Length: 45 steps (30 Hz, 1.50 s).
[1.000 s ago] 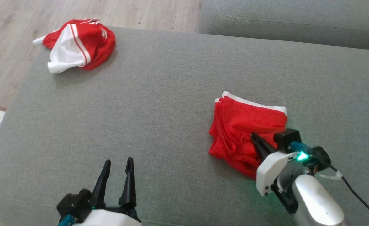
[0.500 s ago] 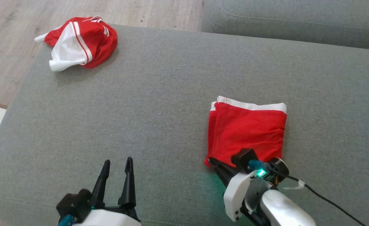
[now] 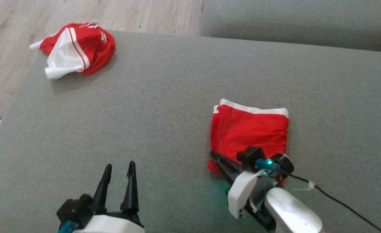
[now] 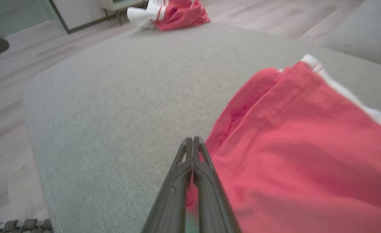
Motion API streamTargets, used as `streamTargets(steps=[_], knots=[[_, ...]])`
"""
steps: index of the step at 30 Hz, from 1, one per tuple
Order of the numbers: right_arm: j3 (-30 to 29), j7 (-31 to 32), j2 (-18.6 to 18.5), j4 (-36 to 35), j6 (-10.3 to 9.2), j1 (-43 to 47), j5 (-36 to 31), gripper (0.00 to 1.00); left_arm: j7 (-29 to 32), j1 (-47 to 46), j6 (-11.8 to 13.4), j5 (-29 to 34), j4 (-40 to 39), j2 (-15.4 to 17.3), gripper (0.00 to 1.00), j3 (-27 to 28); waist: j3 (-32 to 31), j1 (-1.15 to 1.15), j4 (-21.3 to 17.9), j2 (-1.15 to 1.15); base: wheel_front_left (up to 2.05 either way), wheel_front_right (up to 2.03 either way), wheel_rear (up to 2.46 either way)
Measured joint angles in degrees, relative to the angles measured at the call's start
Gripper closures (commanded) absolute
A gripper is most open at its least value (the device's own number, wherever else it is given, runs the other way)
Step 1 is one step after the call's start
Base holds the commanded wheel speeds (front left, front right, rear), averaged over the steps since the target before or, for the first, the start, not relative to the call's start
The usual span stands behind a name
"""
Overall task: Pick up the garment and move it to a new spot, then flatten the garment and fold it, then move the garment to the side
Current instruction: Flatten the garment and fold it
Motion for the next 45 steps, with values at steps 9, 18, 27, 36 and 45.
streamTargets(steps=[9,18,27,36,45], knots=[[-10.18,-4.87,0.36,-4.2,0.0,0.21,-1.08,0.0,0.01,0.31,0.66,0.2,-0.08,1.41,0.0,0.05,-3.6,0.0,-2.3,0.0,0.0,0.0,0.0],[-25.44,-5.81,0.87,-11.99,0.0,10.76,-5.64,0.0,0.1,1.26,1.71,1.2,-0.16,2.77,0.0,-0.02,-6.39,-0.01,-5.38,0.0,0.0,0.0,0.0],[-33.17,-5.87,1.74,-18.48,0.0,21.76,-4.59,0.0,-0.32,6.0,2.0,1.62,0.89,3.13,0.0,1.1,-7.33,-0.01,-7.54,0.0,0.0,0.0,0.0],[-32.82,-5.87,1.85,-19.62,0.0,23.49,-3.81,0.0,-0.53,7.56,2.01,1.6,0.82,3.27,0.0,2.33,-7.65,0.0,-7.98,0.0,0.0,0.0,0.0],[-32.82,-5.84,1.86,-19.6,0.0,23.49,-3.81,0.0,-0.58,7.56,2.25,1.64,0.69,3.47,0.0,2.78,-7.51,0.0,-7.42,0.0,0.0,0.0,0.0]])
